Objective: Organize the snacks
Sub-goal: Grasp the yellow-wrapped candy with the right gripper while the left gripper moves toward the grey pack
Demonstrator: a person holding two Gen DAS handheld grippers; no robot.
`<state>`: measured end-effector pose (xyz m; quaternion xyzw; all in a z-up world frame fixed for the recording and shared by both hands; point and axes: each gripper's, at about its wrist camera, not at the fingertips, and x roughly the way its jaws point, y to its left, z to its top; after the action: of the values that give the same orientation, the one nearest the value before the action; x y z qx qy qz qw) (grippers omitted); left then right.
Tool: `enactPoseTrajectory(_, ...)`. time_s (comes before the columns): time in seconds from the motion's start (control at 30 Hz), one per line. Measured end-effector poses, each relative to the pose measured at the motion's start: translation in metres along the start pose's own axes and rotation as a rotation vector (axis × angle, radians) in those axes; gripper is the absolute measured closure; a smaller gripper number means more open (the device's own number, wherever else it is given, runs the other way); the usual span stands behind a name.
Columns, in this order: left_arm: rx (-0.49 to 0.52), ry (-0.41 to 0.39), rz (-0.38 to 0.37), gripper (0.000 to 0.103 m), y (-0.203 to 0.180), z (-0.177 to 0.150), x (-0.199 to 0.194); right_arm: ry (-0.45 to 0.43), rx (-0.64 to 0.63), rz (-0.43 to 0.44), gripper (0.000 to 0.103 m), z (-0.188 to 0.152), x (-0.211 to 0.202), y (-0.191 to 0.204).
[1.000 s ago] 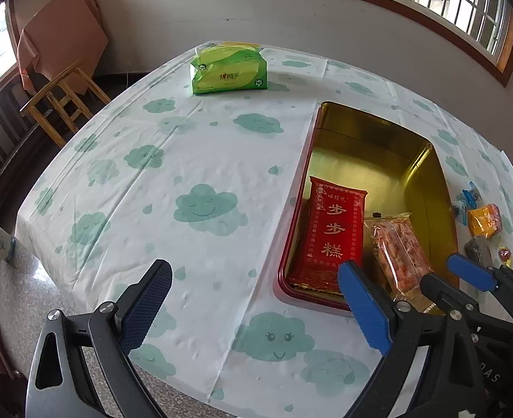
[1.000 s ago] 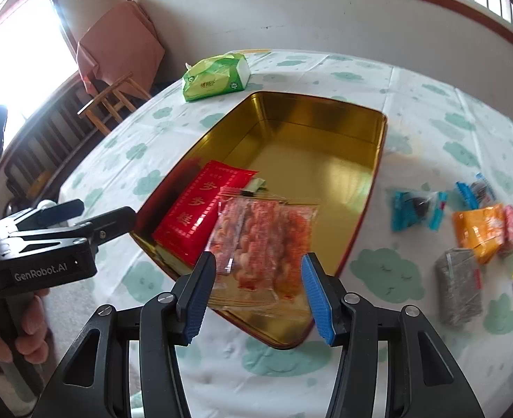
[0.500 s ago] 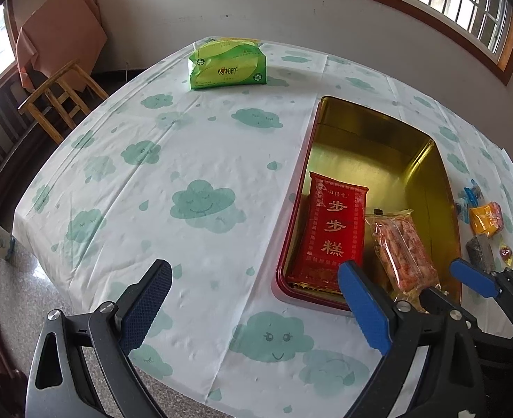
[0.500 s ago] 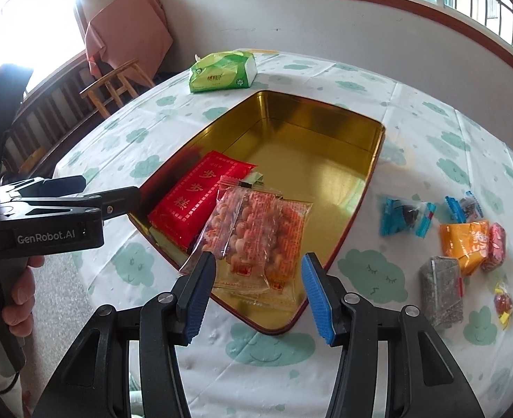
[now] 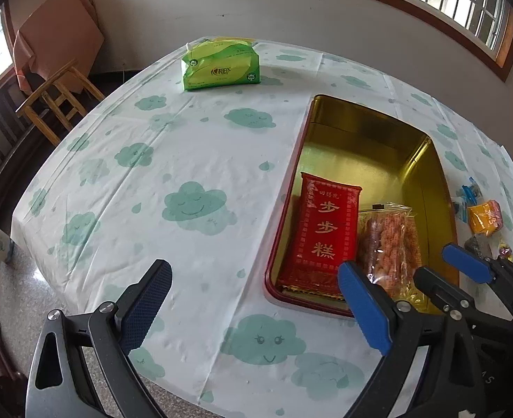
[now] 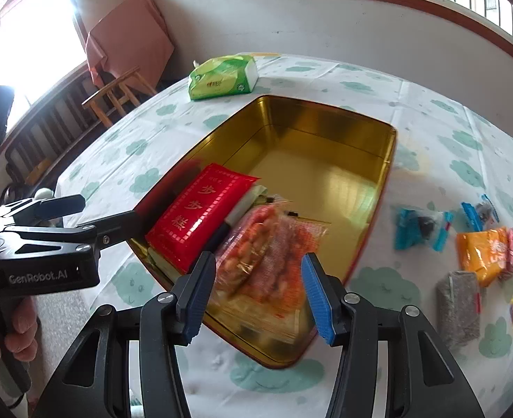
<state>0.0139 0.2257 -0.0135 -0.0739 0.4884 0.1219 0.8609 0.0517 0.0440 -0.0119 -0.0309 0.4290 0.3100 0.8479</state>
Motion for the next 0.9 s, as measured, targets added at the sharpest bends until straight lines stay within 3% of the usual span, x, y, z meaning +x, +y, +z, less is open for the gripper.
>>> enactPoseTrajectory(0.07, 0.012, -0.005, -0.011, 0.008, -0.008, 0.001, -0.002, -0.035, 0.013, 0.037, 0.051, -0.003, -0.012, -0.011)
enactPoseTrajectory(0.17, 0.036, -0.010, -0.024, 0.008, -0.023, 0.002, -0.005, -0.094, 0.026, 0.019, 0.051, -0.011, -0.039, -0.034)
enactPoseTrajectory(0.27, 0.072, -0.013, -0.040, 0.008, -0.041, 0.003, -0.007, -0.117, 0.035, -0.087, 0.051, -0.020, -0.059, -0.063)
enactPoseTrajectory(0.53, 0.170, 0.007, -0.082, 0.008, -0.100, -0.002, -0.007, -0.069, 0.169, -0.288, 0.051, -0.050, -0.075, -0.175)
enactPoseTrajectory(0.7, 0.230, 0.022, -0.100, 0.008, -0.135, -0.006, -0.007, -0.018, 0.171, -0.278, 0.051, -0.061, -0.069, -0.225)
enactPoseTrajectory(0.9, 0.276, 0.037, -0.115, 0.008, -0.175, -0.007, -0.004, 0.007, 0.138, -0.207, 0.056, -0.063, -0.054, -0.252)
